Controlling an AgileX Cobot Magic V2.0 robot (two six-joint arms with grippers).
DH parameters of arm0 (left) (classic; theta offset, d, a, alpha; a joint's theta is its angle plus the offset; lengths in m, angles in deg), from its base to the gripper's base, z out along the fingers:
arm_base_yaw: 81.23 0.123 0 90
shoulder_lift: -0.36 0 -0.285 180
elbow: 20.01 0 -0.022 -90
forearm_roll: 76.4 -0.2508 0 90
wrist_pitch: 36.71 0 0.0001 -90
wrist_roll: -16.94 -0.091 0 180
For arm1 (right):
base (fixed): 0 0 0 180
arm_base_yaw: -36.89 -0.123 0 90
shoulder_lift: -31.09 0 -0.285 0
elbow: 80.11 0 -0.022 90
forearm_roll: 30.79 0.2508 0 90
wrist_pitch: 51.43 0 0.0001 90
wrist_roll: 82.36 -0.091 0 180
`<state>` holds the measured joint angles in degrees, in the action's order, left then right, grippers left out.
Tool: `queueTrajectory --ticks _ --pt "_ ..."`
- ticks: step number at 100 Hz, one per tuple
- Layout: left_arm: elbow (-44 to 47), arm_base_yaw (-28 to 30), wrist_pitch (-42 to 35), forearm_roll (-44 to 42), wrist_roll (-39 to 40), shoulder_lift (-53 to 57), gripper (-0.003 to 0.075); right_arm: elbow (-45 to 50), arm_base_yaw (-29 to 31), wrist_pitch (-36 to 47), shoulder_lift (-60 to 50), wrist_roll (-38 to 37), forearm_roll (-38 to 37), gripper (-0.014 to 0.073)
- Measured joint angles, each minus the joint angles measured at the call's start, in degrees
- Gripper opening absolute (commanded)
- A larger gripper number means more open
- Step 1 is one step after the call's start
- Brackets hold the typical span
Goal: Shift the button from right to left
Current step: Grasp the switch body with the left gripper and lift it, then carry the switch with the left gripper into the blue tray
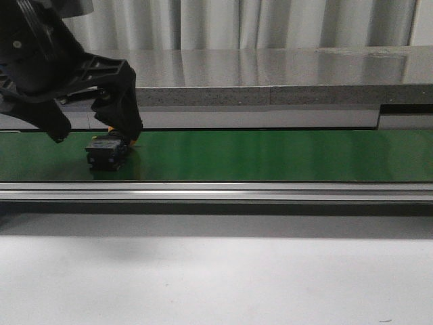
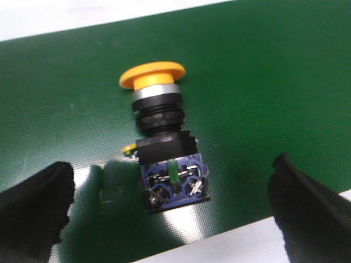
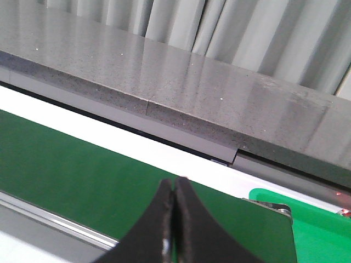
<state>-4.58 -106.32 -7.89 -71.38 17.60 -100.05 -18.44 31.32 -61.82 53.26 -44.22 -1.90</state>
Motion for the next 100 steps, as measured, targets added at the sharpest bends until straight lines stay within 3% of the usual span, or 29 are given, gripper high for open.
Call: queueTrajectory --ticks 16,38,45,79,100 --pt "0.0 0.0 -0.11 -0.65 0.0 -2.38 0.0532 0.0 0.0 0.0 0.0 0.0 0.0 -0.0067" --pt "0.0 0.0 -0.21 -1.63 0.0 -3.86 0.0191 0.0 0.0 0.0 0.0 0.0 0.0 -0.0067" --pt "0.0 0.0 -0.21 -1.91 0.0 -3.86 0.0126 0.0 0.0 0.0 0.0 0.0 0.0 -0.0067" --pt "0.0 0.3 2.83 -5.02 0.0 1.01 0.0102 0.0 0.0 0.0 0.0 0.0 0.0 -0.0067" --pt "0.0 6.39 7.27 -10.1 0.0 7.59 0.0102 0.0 0.0 0.0 0.0 0.0 0.0 -0.0067"
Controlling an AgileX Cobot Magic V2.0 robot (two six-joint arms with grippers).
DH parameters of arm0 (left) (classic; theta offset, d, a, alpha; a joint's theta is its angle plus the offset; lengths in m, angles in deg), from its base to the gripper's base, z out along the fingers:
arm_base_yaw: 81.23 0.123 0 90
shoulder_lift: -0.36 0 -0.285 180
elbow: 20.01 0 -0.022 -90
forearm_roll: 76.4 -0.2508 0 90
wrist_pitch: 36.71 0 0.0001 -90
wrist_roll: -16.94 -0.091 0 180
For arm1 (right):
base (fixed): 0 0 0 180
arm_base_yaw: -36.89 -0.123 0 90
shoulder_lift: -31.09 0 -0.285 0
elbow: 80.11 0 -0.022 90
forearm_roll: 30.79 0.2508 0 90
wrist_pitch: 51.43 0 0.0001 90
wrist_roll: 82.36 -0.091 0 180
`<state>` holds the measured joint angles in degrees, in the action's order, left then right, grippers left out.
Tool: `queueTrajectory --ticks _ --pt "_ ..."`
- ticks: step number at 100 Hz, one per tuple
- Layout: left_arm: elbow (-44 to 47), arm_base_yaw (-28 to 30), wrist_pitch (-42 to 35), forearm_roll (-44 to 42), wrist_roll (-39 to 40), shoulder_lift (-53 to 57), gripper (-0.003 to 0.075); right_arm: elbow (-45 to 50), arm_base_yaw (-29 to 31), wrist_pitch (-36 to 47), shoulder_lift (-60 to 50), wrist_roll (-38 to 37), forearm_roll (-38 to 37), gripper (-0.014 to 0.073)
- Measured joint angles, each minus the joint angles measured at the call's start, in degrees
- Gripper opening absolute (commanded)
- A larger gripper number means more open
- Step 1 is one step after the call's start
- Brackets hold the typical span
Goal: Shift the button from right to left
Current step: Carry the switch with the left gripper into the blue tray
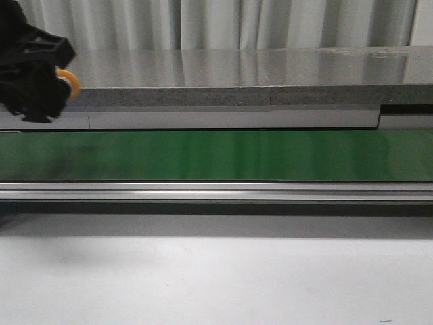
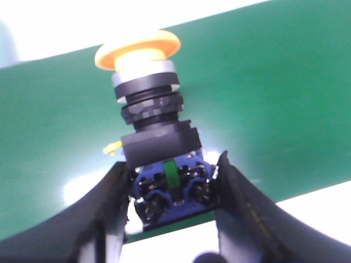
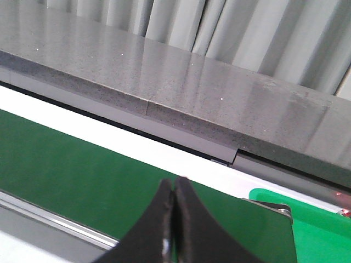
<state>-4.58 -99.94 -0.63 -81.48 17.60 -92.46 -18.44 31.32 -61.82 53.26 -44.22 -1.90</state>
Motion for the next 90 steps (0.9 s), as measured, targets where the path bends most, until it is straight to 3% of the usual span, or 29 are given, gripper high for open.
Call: queueTrajectory --ticks 30,54,90 --pt "0.0 12.77 1.75 -8.99 0.0 2.16 0.0102 0.0 0.0 0.0 0.0 0.0 0.0 -0.0067" --pt "1.57 21.88 -3.14 -10.36 0.0 1.35 0.0102 0.0 0.0 0.0 0.0 0.0 0.0 -0.0067" --pt "2.44 29.1 -11.57 -10.64 -3.67 -7.41 0.0102 0.0 0.0 -0.2 0.0 0.0 0.0 -0.0067"
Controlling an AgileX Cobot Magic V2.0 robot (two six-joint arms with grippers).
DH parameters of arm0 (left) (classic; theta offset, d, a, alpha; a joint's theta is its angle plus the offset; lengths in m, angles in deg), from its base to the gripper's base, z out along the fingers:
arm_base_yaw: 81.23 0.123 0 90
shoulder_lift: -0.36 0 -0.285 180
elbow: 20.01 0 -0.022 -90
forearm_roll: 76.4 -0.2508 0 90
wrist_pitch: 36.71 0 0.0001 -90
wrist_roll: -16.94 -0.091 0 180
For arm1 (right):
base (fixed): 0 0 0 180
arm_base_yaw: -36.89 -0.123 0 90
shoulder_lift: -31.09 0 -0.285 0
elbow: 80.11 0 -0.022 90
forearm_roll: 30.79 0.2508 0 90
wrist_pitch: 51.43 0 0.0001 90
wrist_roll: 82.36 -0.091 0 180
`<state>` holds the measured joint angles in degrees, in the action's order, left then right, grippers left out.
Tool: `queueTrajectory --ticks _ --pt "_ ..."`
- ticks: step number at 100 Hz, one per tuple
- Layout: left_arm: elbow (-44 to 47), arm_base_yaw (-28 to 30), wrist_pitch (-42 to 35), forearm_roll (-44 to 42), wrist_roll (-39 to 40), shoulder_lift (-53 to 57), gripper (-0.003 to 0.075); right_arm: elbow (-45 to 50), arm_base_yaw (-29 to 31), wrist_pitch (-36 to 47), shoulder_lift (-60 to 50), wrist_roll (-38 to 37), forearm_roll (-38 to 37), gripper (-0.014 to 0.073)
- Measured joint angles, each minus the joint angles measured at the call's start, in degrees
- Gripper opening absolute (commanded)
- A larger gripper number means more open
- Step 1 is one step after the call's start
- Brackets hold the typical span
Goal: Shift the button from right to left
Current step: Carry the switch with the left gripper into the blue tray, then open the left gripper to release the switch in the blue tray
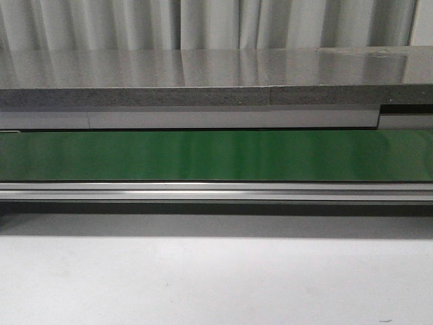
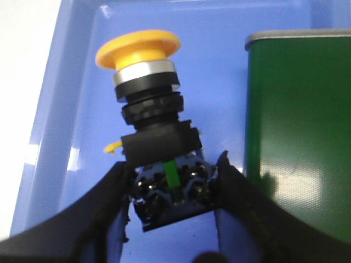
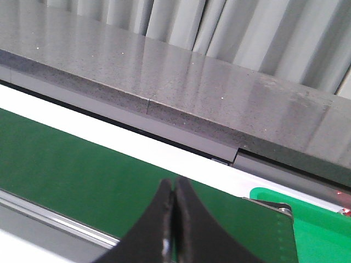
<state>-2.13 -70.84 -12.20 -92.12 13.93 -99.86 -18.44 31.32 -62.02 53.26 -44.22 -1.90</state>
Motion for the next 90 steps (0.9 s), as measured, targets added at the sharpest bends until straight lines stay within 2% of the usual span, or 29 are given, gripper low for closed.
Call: queueTrajectory --ticks 55,67,82,90 --pt "0.0 1.74 -1.98 2.04 -1.73 -9.14 0.0111 0.0 0.0 -0.12 0.0 0.0 0.0 -0.0067" --pt "0.0 1.74 -2.27 2.12 -1.73 -9.13 0.0192 0.0 0.0 -0.12 0.0 0.0 0.0 -0.0067" --pt "0.0 1.74 -2.35 2.12 -1.86 -9.13 0.0342 0.0 0.0 -0.12 0.0 0.0 0.0 -0.0067" --pt "0.0 1.74 -2.35 2.12 -2.07 -9.13 0.0385 0.0 0.0 -0.12 0.0 0.0 0.0 -0.0067"
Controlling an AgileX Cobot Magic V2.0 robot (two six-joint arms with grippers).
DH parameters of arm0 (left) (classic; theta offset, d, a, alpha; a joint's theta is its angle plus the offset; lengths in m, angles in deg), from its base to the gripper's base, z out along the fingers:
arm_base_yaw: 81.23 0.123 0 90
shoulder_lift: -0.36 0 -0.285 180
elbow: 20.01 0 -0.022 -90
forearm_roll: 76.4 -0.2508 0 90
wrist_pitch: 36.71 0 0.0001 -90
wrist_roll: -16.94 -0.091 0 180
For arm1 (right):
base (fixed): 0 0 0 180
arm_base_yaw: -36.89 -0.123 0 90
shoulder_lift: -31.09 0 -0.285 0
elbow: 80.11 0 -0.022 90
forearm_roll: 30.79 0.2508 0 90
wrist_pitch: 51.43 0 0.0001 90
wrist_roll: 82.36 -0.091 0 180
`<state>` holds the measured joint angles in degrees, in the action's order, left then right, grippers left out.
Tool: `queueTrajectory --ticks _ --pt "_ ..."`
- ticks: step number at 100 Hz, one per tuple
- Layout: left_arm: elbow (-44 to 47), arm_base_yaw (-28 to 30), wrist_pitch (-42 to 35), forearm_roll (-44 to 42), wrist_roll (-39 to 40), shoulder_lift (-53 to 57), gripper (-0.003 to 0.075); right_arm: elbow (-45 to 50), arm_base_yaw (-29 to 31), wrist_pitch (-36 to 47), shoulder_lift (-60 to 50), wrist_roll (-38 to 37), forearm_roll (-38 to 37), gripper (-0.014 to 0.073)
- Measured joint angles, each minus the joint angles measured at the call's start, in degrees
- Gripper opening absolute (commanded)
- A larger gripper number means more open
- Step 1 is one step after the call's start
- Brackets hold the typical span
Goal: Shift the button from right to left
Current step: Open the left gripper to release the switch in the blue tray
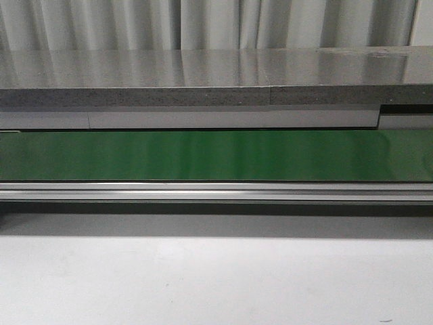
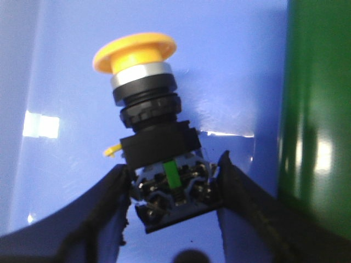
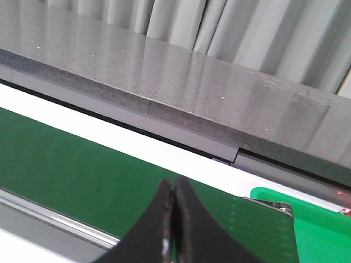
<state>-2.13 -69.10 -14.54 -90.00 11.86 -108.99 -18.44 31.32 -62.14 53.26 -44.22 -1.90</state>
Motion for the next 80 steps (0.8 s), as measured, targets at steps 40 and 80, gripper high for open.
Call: queueTrajectory --ticks 40,80 --pt "-1.3 0.0 0.4 -1.03 -0.13 0.31 0.0395 0.0 0.0 0.0 0.0 0.0 0.0 -0.0067" --pt "-1.06 -5.46 0.4 0.79 -0.13 15.39 0.0394 0.0 0.0 0.0 0.0 0.0 0.0 -0.0067"
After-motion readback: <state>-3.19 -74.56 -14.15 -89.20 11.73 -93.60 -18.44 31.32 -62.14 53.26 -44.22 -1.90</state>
